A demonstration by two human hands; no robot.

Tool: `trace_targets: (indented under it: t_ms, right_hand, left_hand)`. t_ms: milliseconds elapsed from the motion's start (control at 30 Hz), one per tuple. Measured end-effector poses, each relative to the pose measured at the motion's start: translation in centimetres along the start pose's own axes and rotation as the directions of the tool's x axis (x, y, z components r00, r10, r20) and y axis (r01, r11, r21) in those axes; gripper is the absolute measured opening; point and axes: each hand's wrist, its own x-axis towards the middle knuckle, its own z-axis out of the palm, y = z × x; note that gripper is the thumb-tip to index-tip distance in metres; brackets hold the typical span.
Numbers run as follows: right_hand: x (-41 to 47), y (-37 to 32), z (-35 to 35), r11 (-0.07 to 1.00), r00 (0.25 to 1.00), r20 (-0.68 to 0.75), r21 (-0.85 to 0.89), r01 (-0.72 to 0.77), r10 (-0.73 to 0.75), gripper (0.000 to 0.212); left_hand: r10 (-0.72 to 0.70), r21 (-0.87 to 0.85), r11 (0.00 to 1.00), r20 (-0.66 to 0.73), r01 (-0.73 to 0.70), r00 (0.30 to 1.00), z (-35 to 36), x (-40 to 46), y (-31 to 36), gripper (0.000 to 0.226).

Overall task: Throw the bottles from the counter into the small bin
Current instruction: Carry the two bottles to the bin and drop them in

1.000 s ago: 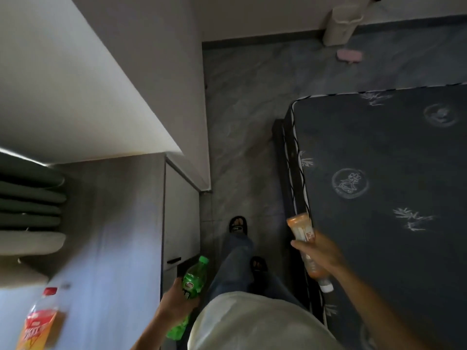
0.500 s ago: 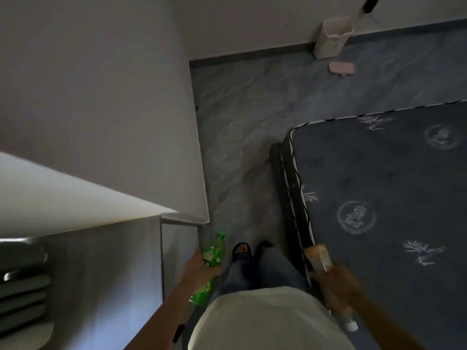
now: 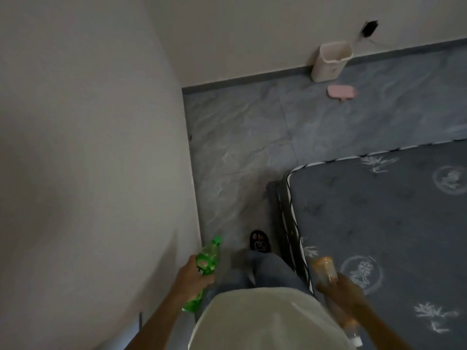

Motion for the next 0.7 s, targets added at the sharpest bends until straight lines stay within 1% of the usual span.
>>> trace_targets:
  t_ms: [33,67,100,233,300,400,467,567,633,700]
  right_hand:
    - [1.4,-2.0,-1.2,0.999,0.999,0.014,-0.014,-0.048,0.048,0.030]
    - [2.9,-4.0,-2.3,0.998,0.998,0.026,-0.022,-0.055,0.056,0.042]
    - [4.1,-6.0,-3.3,1.000,0.999,0.035,-0.020,-0.023,0.023,0.048]
    - [8.6,-14.4,-6.4,0.997,0.997,0.020,0.027,0.078,-0.079,0.048]
    - [11.0,-18.0,-7.6,0.992,0.992,-0.001,0.004,0.125,-0.125,0.052]
    - [13.9,-22.9,-8.8,0.986,0.986,-0.022,-0.032,0.162,-0.163,0.057]
    - [15.3,-25.5,-9.4,0.987,0.987,-0.019,-0.026,0.157,-0.158,0.058]
    - [16.7,-27.7,-10.2,0.993,0.993,-0.016,-0.011,0.119,-0.119,0.061]
    - [17.2,-28.6,-10.4,0.997,0.998,-0.011,0.015,0.070,-0.069,0.062]
    - [17.4,-29.0,-10.8,0.999,1.000,-0.013,0.049,0.015,-0.014,0.063]
  left_hand:
    - [-0.024,-0.003,1.000,-0.011,0.024,1.000,-0.8,0.5,0.1,0.068]
    - [-0.050,-0.008,0.999,-0.026,0.050,0.998,-1.5,1.0,0.2,0.068]
    - [-0.077,-0.015,0.997,-0.040,0.077,0.996,-2.2,1.5,0.1,0.069]
    - [-0.177,-0.044,0.984,-0.041,0.175,0.983,-4.4,3.2,0.7,0.071]
    - [-0.216,-0.073,0.974,-0.031,0.214,0.976,-5.4,4.6,1.4,0.073]
    - [-0.250,-0.083,0.965,-0.020,0.248,0.968,-7.6,6.9,3.1,0.066]
    - [-0.240,-0.103,0.966,-0.007,0.238,0.971,-9.7,8.9,4.6,0.063]
    - [-0.200,-0.094,0.975,0.025,0.201,0.980,-13.5,12.4,8.0,0.066]
    - [-0.138,-0.060,0.988,0.046,0.141,0.989,-16.0,14.6,11.1,0.065]
    - [-0.059,-0.014,0.998,0.068,0.060,0.996,-18.3,16.7,15.0,0.055]
